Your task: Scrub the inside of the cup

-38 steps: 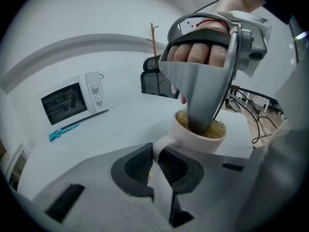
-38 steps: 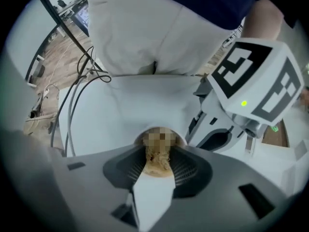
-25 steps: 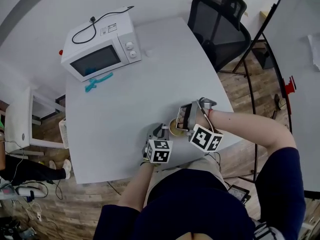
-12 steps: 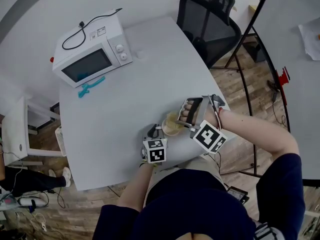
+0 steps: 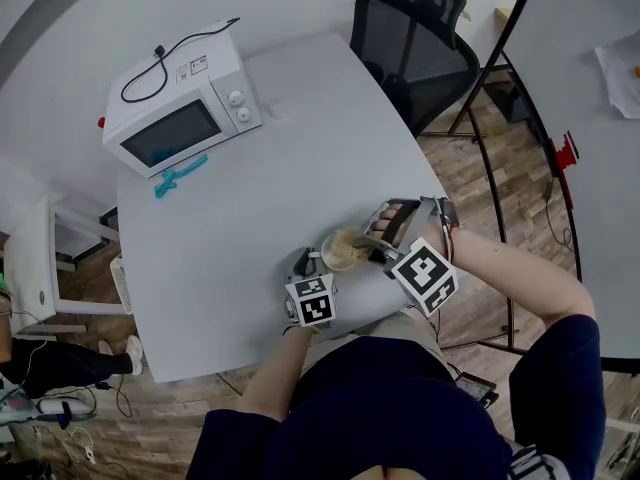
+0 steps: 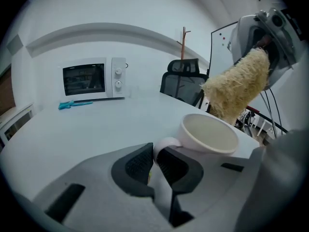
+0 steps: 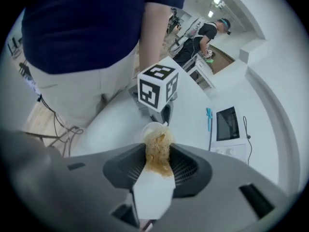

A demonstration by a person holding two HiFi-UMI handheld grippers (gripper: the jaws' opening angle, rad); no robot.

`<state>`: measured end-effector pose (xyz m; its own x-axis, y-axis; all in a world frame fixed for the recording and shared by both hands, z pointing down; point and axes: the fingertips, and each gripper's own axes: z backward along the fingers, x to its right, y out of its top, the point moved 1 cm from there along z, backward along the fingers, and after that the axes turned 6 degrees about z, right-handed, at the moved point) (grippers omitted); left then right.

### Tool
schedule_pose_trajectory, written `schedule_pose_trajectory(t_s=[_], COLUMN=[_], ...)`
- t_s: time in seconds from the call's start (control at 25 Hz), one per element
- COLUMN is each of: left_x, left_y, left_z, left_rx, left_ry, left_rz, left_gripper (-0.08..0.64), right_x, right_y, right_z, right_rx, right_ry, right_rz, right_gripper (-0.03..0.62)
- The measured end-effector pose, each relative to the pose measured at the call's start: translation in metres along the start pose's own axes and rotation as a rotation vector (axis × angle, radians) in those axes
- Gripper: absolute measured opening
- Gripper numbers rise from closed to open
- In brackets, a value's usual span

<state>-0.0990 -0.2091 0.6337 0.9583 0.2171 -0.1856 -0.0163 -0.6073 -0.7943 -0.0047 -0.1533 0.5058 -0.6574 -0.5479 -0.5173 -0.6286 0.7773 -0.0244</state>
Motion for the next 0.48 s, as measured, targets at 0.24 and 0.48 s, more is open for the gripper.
schedule_pose_trajectory(t_s=[0.24, 0.48], left_x=[-0.001, 0.001], left_y=[-0.002, -0.002], left_z=[0.0, -0.001], left_rx=[-0.017, -0.04], left_ry=[-0.013, -0.056], left_rz=[-0.007, -0.021], left_gripper=[0.04, 0.04], right_x=[-0.031, -0.063], right_y=[0.038, 0.064], right_z=[0.006, -0.004], right_rx=[0.095, 0.14], right_ry=[0.12, 0.262], right_rz=[-0.015, 0.029], right_gripper=[0.156, 0.156])
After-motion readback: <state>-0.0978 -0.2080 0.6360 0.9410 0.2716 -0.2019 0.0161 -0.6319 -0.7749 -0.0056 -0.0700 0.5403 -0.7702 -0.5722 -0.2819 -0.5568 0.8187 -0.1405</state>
